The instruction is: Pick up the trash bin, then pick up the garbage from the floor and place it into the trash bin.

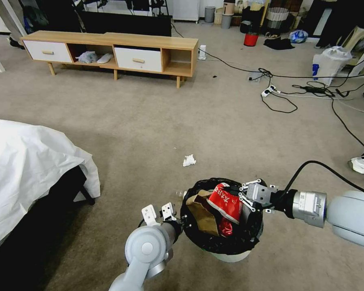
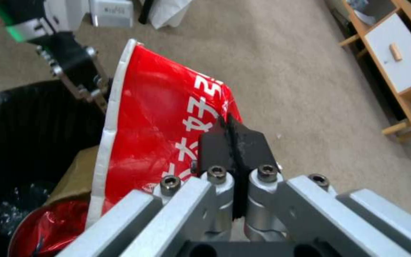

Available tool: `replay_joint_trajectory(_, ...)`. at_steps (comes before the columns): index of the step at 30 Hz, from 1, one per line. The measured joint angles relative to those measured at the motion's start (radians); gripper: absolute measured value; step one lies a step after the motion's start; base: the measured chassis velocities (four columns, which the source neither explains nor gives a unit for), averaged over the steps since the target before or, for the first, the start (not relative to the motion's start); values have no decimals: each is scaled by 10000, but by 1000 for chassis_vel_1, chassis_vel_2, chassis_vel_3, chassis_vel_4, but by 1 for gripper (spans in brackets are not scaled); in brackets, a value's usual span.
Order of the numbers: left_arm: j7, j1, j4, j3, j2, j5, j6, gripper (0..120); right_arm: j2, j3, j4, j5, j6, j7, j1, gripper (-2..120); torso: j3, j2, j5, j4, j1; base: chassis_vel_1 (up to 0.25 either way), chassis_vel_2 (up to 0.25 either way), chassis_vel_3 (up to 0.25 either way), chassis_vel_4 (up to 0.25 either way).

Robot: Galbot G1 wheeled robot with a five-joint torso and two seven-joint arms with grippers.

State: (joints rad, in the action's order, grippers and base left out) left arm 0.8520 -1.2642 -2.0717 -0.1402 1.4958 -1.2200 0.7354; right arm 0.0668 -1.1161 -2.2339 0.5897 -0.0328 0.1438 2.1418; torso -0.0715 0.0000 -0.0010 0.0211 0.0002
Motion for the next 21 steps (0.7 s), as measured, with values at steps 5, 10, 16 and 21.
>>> replay_joint_trajectory(5,-2,5,-41,-31,2,-82,1,1,1,-5,166,-146,-71,19,203,0,0,0,0,1,0,0,0,0,0)
replay_joint_trajectory(10,-22,5,-108,-43,-8,-174,2,1,26,-6,389,-286,-144,35,376,0,0,1,0,1,1,0,0,0,0)
replay_joint_trajectory(16,-44,4,-126,-57,-10,-182,2,1,69,-2,458,-336,-165,39,447,0,0,0,0,0,0,0,0,0,0)
replay_joint_trajectory(21,-55,9,-140,-62,-15,-192,3,1,126,-2,477,-336,-148,31,477,0,0,0,0,0,0,0,0,0,0)
